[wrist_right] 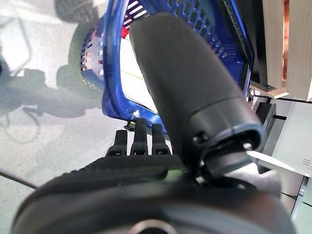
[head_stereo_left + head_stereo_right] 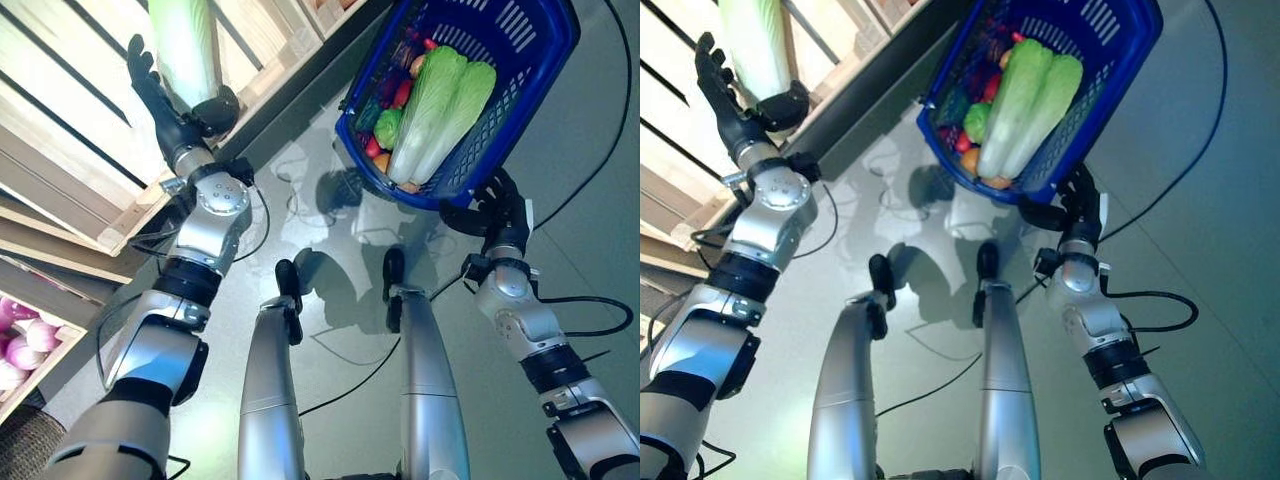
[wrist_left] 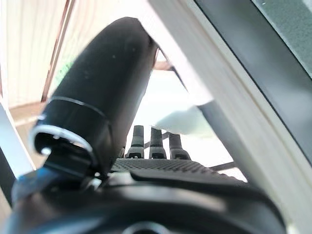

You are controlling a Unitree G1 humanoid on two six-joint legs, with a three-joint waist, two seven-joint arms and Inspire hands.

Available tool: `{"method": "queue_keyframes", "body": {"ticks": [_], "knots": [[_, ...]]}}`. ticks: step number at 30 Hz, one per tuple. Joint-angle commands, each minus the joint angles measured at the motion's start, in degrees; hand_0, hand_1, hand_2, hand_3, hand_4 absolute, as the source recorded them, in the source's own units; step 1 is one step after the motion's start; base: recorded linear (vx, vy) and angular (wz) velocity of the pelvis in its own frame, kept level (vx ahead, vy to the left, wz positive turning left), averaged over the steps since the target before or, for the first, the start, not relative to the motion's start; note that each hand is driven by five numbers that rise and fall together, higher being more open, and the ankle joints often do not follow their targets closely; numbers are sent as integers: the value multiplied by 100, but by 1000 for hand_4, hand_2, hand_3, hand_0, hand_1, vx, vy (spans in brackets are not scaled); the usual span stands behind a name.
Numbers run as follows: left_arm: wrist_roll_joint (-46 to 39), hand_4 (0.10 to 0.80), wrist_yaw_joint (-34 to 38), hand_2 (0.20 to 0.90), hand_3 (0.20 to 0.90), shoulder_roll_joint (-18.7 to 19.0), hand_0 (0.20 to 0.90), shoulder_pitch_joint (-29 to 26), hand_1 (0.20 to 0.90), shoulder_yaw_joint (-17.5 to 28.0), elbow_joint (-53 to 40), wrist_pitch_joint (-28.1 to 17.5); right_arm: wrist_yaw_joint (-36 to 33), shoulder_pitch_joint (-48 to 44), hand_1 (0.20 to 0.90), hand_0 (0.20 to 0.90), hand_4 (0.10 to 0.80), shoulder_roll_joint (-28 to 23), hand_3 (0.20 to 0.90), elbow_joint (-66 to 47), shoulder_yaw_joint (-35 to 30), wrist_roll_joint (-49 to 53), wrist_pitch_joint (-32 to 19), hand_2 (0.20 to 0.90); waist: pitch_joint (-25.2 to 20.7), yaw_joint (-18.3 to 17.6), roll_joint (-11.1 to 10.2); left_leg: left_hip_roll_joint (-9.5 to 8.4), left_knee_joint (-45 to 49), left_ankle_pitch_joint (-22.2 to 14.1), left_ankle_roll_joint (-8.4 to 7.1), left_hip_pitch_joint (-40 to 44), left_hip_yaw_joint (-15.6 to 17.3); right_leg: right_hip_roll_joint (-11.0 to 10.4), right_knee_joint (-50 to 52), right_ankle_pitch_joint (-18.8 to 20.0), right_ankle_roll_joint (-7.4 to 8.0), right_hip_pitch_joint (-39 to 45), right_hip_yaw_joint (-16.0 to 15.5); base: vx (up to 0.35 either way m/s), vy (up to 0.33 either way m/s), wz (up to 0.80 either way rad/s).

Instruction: Put vegetables into the basket

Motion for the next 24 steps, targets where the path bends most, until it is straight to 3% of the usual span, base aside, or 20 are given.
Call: {"method": "queue_keyframes", "body": {"ticks": [1, 8, 9, 10, 11, 24], "knots": [[-402, 800, -832, 900, 900, -234, 900, -156, 900, -202, 701, 30, 120, 129, 900, 900, 800, -136, 900, -366, -197, -24, -153, 900, 8, -368, -11, -7, 210, -602, 101, 68, 268, 96, -175, 175, -212, 374, -154, 0, 0, 0], [-481, 800, -998, 900, 900, -136, 900, -130, 900, -246, 733, 67, 244, 265, 900, 900, 800, -204, 900, -448, -223, -1, -217, 900, 8, -409, -31, 4, 106, -544, 114, 144, 311, 118, -259, 223, -196, 429, -149, -2, -3, 1], [-540, 770, -976, 855, 855, -123, 855, -116, 855, -254, 727, 30, 230, 290, 900, 900, 800, -201, 900, -487, -220, -18, -222, 900, 8, -412, -32, 8, 124, -542, 114, 135, 315, 126, -245, 224, -201, 425, -139, 0, 0, 0], [-570, 565, -960, 547, 547, -117, 547, -113, 547, -257, 733, 20, 213, 295, 900, 900, 800, -197, 900, -501, -212, -25, -228, 900, 8, -411, -32, 7, 128, -546, 116, 132, 313, 130, -239, 220, -200, 420, -136, -9, -10, -7], [-547, 400, -990, 300, 300, -113, 300, -116, 300, -261, 750, 32, 177, 299, 900, 900, 800, -186, 900, -499, -192, -30, -258, 900, 8, -412, -34, 2, 115, -553, 120, 146, 308, 137, -239, 208, -198, 426, -135, -9, -5, -10], [-578, 400, -973, 300, 300, -107, 300, -79, 300, -284, 790, 65, 119, 397, 900, 900, 800, -94, 900, -550, -140, -109, -420, 900, 8, -411, -66, -23, -199, -423, 120, 451, 316, 170, -494, 234, -198, 730, -184, -3, -4, -1]]}}
